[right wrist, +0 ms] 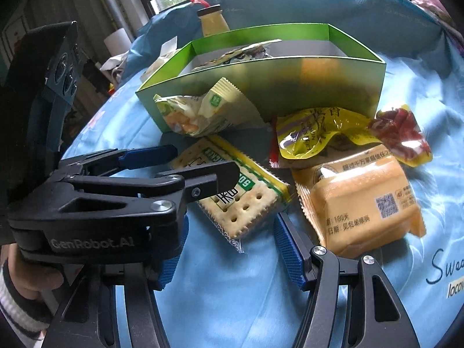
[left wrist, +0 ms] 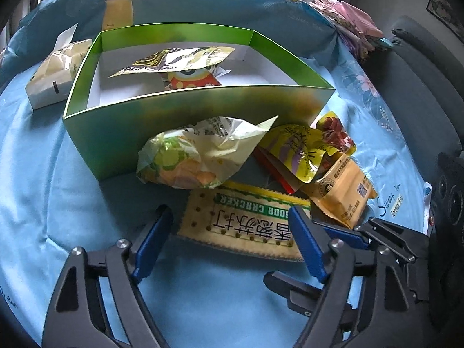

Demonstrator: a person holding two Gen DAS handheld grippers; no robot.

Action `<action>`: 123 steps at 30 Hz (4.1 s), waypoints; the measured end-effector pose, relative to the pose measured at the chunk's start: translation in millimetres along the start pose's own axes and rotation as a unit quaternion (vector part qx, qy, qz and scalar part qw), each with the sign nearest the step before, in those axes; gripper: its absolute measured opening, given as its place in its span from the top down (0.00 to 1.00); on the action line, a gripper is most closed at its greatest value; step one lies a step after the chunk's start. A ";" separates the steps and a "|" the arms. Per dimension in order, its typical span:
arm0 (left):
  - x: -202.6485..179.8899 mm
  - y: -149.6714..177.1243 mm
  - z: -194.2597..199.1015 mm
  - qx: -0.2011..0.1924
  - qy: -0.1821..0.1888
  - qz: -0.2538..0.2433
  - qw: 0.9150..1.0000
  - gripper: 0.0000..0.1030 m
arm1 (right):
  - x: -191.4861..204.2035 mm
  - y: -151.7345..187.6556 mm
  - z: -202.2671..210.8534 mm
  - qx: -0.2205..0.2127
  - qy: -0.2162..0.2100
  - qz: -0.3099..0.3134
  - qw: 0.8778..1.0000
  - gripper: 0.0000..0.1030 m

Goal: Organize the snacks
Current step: 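Move the right gripper onto the soda cracker packet and close on it, then lift the cracker packet into the green box and open the right gripper, then withdraw the right gripper toward the white-and-green snack packet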

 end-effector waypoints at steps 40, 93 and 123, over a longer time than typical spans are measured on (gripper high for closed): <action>-19.1 8.4 60.5 -0.035 -0.007 -0.004 0.999 0.46 | 7.5 3.2 45.1 -0.032 0.005 0.009 0.999 0.67; 9.7 -155.7 -30.2 -0.089 -0.035 -0.024 0.995 0.45 | -37.3 -160.8 -32.1 -0.100 0.030 0.049 0.993 0.67; -7.1 -106.2 42.9 -0.095 -0.106 -0.014 0.990 0.00 | -69.3 -108.2 56.1 -0.090 0.060 -0.032 0.994 0.37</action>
Point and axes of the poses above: each gripper's, at about its wrist camera, not at the fingertips, and z roughly against the way its jaws point, x to its left, y to its underside, the point moved 6 cm from there along -z, roughly the way its jaws point, and after that the axes turned 15 degrees about -x, right-handed, at the moved point
